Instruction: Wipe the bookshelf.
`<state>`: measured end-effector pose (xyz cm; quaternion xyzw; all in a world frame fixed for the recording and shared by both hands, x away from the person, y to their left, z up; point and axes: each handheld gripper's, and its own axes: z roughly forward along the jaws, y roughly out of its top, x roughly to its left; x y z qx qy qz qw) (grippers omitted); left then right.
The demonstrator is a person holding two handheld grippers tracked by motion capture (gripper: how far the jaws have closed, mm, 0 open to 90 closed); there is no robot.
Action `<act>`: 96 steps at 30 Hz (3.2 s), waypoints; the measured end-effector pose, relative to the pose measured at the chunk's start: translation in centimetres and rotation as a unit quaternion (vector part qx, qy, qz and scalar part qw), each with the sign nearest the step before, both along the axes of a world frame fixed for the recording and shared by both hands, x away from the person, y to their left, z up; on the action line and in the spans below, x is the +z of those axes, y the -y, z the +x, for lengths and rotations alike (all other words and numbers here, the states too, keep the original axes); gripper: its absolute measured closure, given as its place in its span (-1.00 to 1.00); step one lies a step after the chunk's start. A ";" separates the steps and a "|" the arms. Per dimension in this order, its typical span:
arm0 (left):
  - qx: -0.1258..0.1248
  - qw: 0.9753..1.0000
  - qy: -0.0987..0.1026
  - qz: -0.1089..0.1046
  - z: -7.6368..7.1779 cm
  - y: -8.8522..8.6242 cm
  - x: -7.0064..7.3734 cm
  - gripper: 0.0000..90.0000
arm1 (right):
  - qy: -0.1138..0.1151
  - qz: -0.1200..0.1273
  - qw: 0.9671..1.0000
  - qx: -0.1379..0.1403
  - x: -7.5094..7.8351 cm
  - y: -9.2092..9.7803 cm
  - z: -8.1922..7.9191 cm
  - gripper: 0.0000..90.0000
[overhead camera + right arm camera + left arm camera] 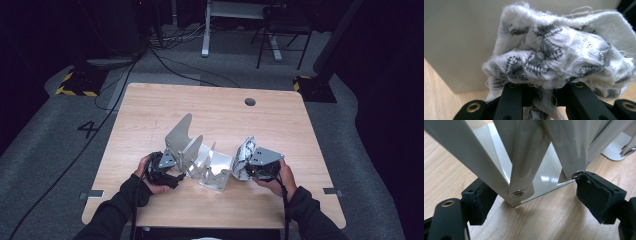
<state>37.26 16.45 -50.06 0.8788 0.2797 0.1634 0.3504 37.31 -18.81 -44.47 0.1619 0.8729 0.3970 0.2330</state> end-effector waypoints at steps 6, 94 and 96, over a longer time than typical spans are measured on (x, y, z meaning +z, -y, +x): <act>0.002 1.000 -0.004 -0.005 0.1 -0.1 -0.2 -0.57 | -0.030 -0.041 0.998 0.025 -2.5 -0.8 -0.7 0.64; 0.011 0.999 -0.040 -0.019 0.4 -0.4 -0.3 -0.60 | -0.038 -0.075 0.995 0.050 -3.1 -1.8 -1.3 0.66; 0.011 0.999 -0.042 -0.020 0.4 -0.4 -0.3 -0.60 | -0.040 -0.070 0.996 0.030 -3.1 -1.5 -0.4 0.66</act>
